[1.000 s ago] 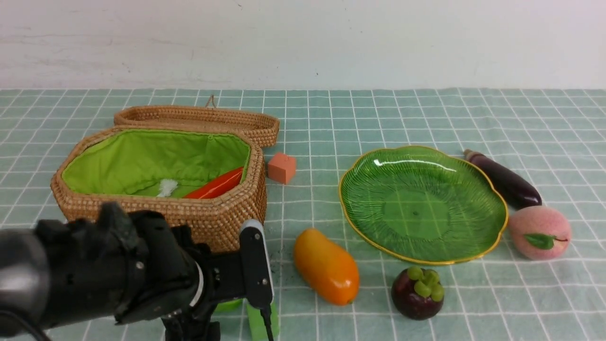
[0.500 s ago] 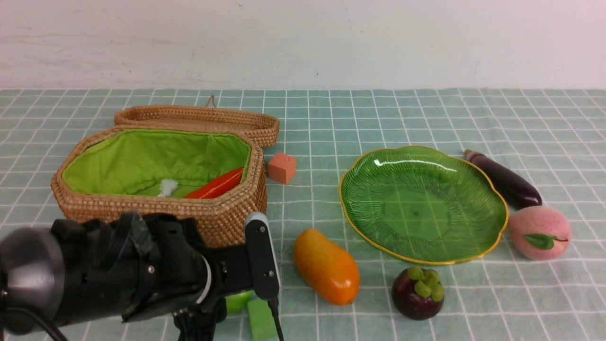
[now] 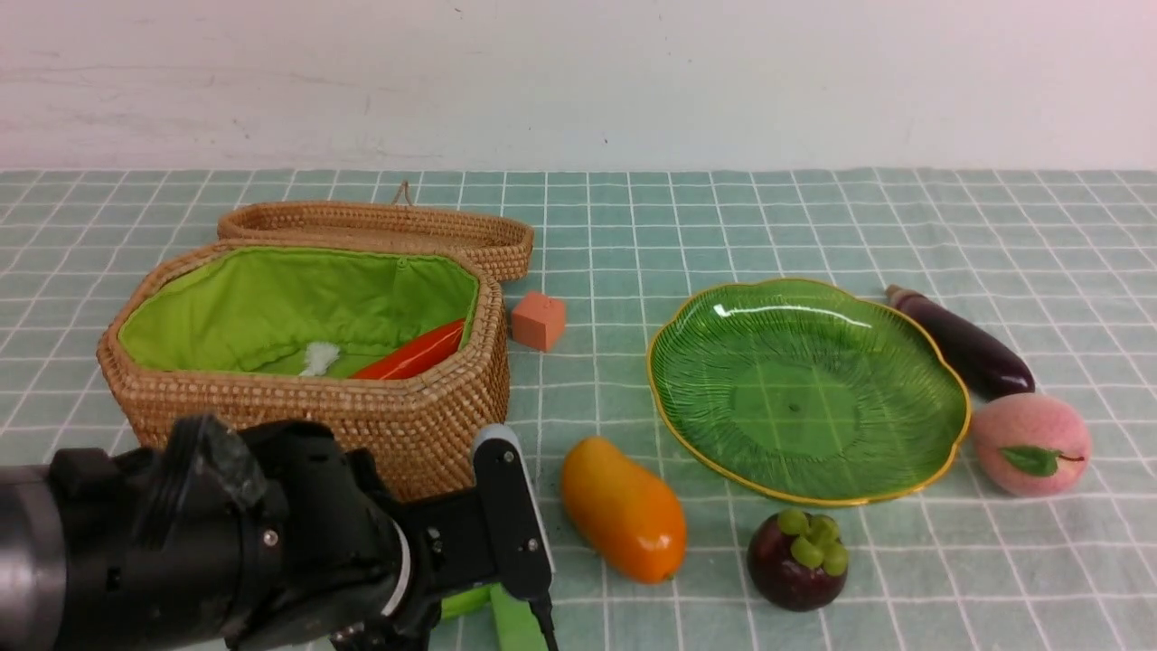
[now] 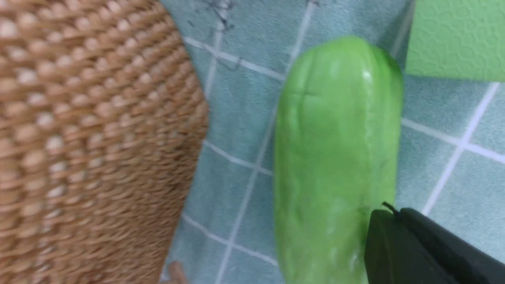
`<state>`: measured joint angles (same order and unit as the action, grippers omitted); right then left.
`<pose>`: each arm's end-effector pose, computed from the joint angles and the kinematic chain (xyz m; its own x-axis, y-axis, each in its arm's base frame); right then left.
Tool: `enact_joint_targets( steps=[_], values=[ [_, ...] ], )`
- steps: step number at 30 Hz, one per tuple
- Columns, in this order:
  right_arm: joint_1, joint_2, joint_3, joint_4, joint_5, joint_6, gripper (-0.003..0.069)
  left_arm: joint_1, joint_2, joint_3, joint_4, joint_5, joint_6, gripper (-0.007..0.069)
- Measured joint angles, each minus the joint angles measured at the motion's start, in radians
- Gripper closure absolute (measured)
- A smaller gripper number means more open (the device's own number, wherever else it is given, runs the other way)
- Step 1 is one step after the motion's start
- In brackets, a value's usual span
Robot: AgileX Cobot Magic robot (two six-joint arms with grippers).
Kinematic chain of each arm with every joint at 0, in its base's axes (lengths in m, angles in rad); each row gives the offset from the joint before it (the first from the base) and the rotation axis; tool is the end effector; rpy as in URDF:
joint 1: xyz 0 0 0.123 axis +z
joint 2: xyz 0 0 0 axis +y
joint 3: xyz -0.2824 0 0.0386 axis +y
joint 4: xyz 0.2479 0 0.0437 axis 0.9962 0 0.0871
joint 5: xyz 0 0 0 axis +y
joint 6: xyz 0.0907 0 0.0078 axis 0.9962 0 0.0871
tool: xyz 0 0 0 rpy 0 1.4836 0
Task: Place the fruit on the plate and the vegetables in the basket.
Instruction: Take a chayote with your left arm and place it on the basket on the left.
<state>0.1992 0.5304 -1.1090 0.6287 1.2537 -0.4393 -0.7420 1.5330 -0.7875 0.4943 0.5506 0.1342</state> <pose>0.0145 0.0548 0.4337 -0.3380 -0.2499 -0.9074 -0.7291 0.6791 0.0846 0.2182 -0.1693 0.1899 -0.2586 0.9404 -0.2207 0.8511 0.3299 0.4085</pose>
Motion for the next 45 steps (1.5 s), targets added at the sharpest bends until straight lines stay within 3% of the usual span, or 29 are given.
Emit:
enact_joint_targets(
  steps=[6,13,19,25,27,30,36,45],
  values=[
    [0.0,0.0,-0.001,0.0,0.0,0.0,0.0519,0.0,-0.005,0.0,-0.004,-0.014,-0.043,0.0547],
    [0.0,0.0,-0.001,0.002,0.0,0.0,0.0519,0.0,-0.038,0.0,-0.003,-0.013,-0.193,0.0227],
    [0.0,0.0,-0.001,0.003,0.0,0.0,0.0519,0.001,0.033,0.0,0.042,-0.042,-0.215,0.0084],
    [0.0,0.0,-0.002,0.006,0.001,0.0,0.0519,0.04,0.118,-0.003,0.156,-0.093,-0.27,0.0063],
    [0.0,0.0,-0.002,0.006,0.002,0.0,0.0519,0.041,0.146,-0.007,0.172,-0.096,-0.3,0.0085],
    [0.0,0.0,-0.002,0.006,0.002,0.0,0.0517,0.041,0.15,-0.008,0.169,-0.098,-0.316,0.0176],
    [0.0,0.0,-0.002,0.007,0.002,0.0,0.0517,0.041,0.143,-0.009,0.158,-0.083,-0.318,0.0189],
    [0.0,0.0,-0.002,0.014,-0.044,0.0,0.0516,-0.076,-0.117,-0.098,0.138,0.191,-0.286,0.0189]
  ],
)
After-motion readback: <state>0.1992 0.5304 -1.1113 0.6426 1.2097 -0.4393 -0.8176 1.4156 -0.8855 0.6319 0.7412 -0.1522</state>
